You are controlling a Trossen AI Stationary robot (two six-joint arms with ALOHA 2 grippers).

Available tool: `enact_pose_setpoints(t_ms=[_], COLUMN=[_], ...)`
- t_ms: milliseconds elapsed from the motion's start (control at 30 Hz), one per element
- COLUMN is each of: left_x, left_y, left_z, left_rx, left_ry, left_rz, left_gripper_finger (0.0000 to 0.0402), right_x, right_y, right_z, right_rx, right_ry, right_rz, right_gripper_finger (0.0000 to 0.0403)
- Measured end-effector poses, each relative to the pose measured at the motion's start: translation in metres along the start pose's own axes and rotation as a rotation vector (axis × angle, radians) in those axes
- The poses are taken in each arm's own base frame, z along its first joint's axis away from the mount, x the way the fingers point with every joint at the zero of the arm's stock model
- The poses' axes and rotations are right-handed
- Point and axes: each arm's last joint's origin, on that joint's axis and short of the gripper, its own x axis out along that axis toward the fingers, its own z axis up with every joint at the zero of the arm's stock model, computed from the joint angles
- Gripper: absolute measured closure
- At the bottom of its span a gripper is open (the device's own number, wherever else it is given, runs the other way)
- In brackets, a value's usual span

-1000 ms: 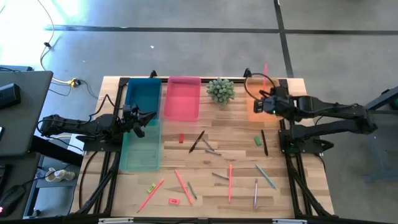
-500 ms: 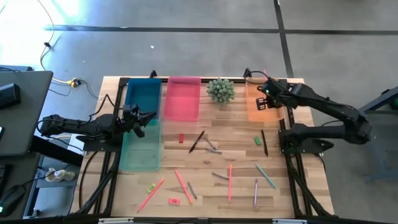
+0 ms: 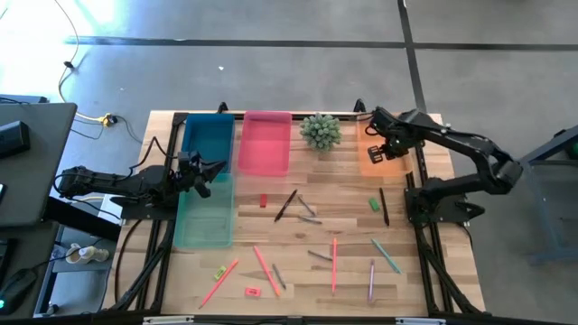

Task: Sort crayons/erasers/pens/pencils in bins
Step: Put the pink pencil into the orange bin, then put the orange eraser into the pink bin

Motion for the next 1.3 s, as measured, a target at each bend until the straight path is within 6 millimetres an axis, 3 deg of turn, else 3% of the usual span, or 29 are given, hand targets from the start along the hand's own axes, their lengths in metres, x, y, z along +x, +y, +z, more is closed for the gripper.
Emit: enact_pose_setpoints(t_ms=[567, 967, 1133, 1300], left_x=[0.000, 0.000, 0.000, 0.000], left_y=[0.004, 0.004, 0.002, -0.008], left_z=[-0.002, -0.002, -0.002, 0.010], left_rx=[-0.058, -0.116, -0.132, -0.145], left_ry=[-0.014, -0.013, 0.025, 0.054], left_rz=[0.098, 0.090, 0.026, -0.075], left_gripper_finger=[0.0257, 0.0259, 0.0261, 0.0263], right_x=[0.049, 0.060, 0.060, 0.059], right_y=[0.001, 0.003, 0.003, 0.003], right_z=[0.029, 0.032, 0.032, 0.030], right_rx=[-0.119, -0.174, -0.182, -0.179], right_ry=[0.171, 0.217, 0.221, 0.240], right_rz=[-0.096, -0.119, -0.119, -0.094], right_gripper_finger=[0.0384, 0.0376, 0.0325, 0.0279])
